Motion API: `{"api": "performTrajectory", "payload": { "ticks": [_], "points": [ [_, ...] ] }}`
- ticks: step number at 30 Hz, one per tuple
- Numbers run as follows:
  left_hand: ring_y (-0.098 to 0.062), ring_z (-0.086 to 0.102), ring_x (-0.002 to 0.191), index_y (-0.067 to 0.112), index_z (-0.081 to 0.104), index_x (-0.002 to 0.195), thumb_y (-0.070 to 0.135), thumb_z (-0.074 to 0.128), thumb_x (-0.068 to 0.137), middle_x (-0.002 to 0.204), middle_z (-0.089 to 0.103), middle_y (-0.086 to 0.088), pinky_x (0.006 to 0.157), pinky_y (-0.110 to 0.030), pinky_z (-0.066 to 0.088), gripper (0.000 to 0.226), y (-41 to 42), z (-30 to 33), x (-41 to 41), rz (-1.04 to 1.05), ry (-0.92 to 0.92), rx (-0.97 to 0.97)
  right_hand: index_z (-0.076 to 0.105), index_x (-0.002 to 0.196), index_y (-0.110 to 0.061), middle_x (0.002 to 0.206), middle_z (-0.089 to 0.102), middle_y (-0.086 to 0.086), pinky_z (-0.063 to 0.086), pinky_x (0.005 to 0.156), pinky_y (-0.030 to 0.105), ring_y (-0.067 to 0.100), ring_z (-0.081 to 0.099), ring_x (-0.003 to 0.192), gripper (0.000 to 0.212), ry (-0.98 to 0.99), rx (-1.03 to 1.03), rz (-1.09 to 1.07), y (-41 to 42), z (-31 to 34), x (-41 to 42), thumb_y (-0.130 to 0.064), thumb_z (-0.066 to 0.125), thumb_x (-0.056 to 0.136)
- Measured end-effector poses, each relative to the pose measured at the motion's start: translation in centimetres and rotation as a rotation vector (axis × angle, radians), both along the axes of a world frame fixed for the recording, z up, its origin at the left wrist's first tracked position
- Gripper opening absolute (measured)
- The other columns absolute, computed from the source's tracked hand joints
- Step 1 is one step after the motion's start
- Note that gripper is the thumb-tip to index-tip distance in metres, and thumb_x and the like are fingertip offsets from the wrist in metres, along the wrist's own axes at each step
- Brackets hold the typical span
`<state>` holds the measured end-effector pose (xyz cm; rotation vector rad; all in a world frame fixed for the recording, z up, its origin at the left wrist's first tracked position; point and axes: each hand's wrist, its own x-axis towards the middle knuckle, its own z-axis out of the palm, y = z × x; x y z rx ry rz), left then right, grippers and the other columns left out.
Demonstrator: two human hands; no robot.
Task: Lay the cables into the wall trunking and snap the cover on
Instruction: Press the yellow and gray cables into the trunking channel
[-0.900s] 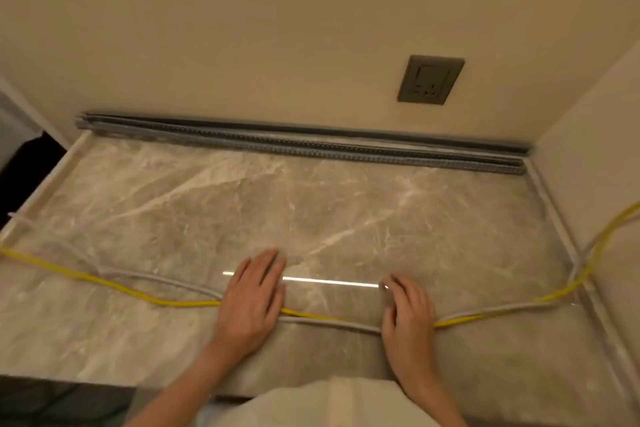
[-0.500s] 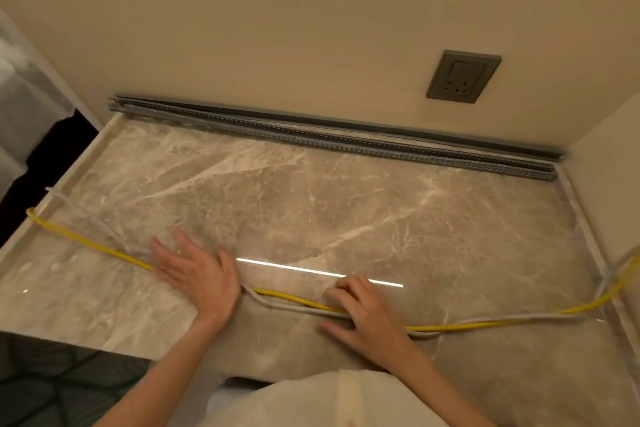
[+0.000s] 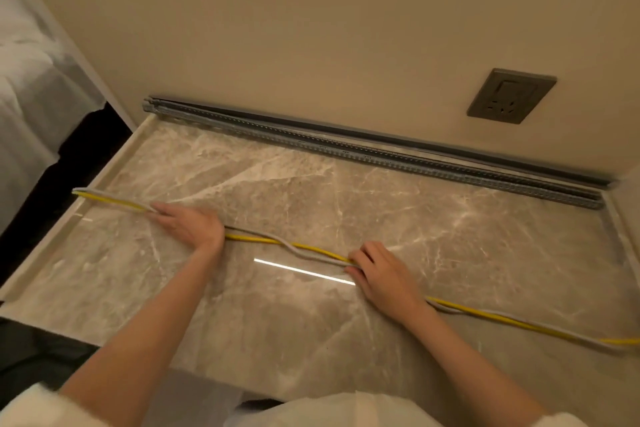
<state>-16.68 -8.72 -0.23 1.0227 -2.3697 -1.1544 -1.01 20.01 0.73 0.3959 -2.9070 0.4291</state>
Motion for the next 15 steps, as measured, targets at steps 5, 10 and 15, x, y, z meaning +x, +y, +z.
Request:
{"api": "performTrajectory", "payload": {
  "ticks": [5,10,15],
  "points": [
    [-0.040,0.017,0.142,-0.006,0.000,0.144,-0.002,0.051,0.084,0.154,0.005,-0.030,0.118,-0.034,0.021,0.078,0.8,0.2,-4.1,-0.048,0.010,0.013,0.065,0.091,-0.008,0.083,0.060,0.011,0.052,0.062,0.035,0.028,0.060,0.075,0.016,0.016,0.044,-0.019,1.0,0.4,-4.1,-0.024,0.065,0.087],
    [-0.040,0.018,0.142,-0.007,-0.001,0.143,-0.001,0.051,0.084,0.154,0.005,-0.030,0.117,-0.036,0.024,0.079,1.6,0.7,-8.3,-0.175,-0.021,0.004,0.064,0.096,-0.007,0.088,0.060,0.012,0.049,0.064,0.037,0.028,0.058,0.079,0.020,-0.005,0.063,-0.051,2.2,0.4,-8.5,-0.026,0.058,0.092],
    [-0.041,0.023,0.140,-0.005,-0.002,0.144,-0.001,0.048,0.086,0.154,0.003,-0.029,0.114,-0.036,0.028,0.077,2.7,1.5,-11.5,-0.303,-0.019,0.002,0.059,0.092,-0.009,0.087,0.056,0.010,0.045,0.060,0.036,0.025,0.053,0.077,0.018,-0.026,0.093,-0.072,3.2,0.3,-11.4,-0.026,0.055,0.093]
  ]
}}
